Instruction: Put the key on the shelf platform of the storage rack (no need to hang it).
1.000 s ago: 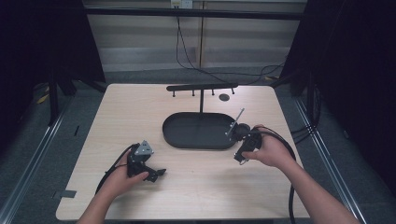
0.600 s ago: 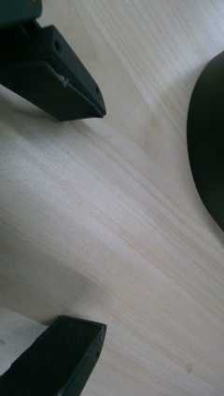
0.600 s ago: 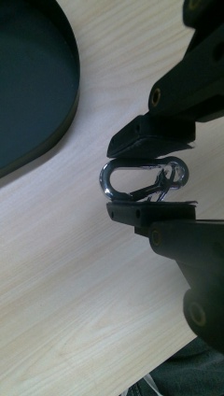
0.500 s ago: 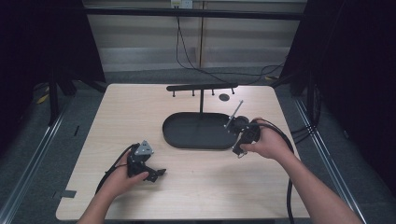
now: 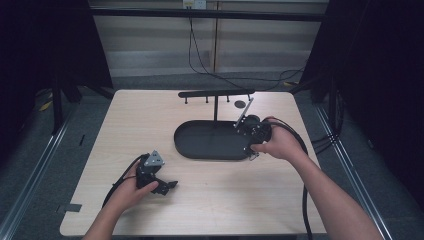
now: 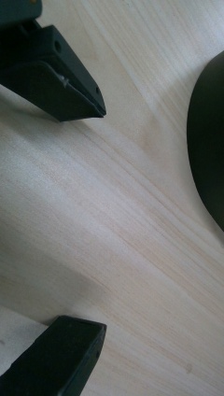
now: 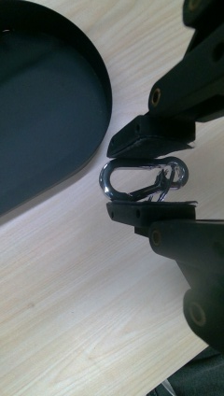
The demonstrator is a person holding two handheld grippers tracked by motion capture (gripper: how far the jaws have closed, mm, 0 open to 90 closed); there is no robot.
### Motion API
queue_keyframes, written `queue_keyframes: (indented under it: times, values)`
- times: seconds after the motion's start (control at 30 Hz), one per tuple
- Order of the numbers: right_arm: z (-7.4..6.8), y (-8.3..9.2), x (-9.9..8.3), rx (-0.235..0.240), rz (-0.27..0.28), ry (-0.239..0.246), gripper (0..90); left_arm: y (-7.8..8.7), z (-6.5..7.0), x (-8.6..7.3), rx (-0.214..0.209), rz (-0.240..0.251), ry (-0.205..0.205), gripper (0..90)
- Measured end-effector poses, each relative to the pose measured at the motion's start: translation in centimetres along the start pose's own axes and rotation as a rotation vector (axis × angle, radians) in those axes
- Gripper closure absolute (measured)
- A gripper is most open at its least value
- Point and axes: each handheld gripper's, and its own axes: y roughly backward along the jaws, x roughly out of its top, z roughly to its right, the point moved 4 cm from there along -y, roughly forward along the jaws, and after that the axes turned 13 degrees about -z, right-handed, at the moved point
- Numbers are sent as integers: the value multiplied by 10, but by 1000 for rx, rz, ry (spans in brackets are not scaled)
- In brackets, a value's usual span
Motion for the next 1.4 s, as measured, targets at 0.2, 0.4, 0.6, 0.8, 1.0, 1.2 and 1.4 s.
queue_keyframes:
  times: [0.2,0.4,0.6,0.8,1.0,1.2,1.4]
  values:
    - [3,2,6,9,-13,-4,684,0,0,0,0,0,0,0]
    - [8,9,12,3,-13,-12,684,0,0,0,-1,-1,0,0]
    - [11,19,17,0,-11,-10,684,0,0,0,0,-1,-1,0]
    - [15,23,22,-13,-20,-12,684,0,0,0,1,-6,-2,0]
    - [18,27,29,-18,-18,-19,684,0,0,0,2,-5,-2,0]
    - [20,22,41,-14,-19,-15,684,0,0,0,2,-5,-2,0]
    - [24,18,53,-17,-28,-11,684,1,0,0,-2,-7,-3,0]
